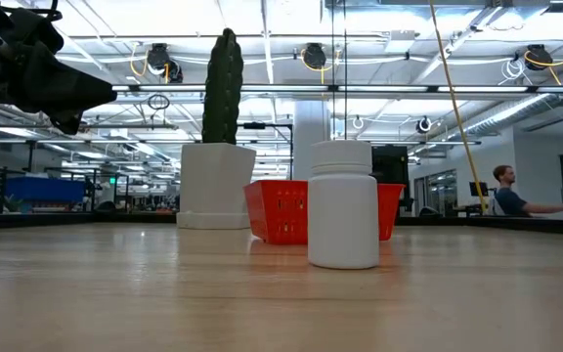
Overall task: Pick and place pill bottles into a basket
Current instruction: Put the white medicine bottle into the red bin
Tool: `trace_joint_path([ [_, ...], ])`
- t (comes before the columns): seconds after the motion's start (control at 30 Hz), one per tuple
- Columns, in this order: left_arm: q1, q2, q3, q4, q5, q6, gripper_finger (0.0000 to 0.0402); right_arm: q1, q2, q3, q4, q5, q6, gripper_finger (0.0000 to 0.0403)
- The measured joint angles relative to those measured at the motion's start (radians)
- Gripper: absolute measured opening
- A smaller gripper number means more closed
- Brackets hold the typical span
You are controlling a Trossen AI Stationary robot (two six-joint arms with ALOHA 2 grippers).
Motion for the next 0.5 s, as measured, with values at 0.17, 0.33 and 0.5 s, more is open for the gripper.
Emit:
trace_joint_path([
  [0.17, 0.0, 0.0, 0.0, 0.0, 0.0, 0.0, 0.0074, 0.0, 0.007, -0.002, 0.002, -0.001, 0.023, 0.0302],
  [0.33, 0.0, 0.0, 0.0, 0.0, 0.0, 0.0, 0.0074, 0.001, 0.007, -0.043, 0.029, -0.007, 0.06, 0.0301],
  [0.5, 0.0, 0.0, 0.0, 0.0, 0.0, 0.0, 0.0074, 0.001, 0.007, -0.069, 0.06, -0.032, 0.074, 0.0298],
])
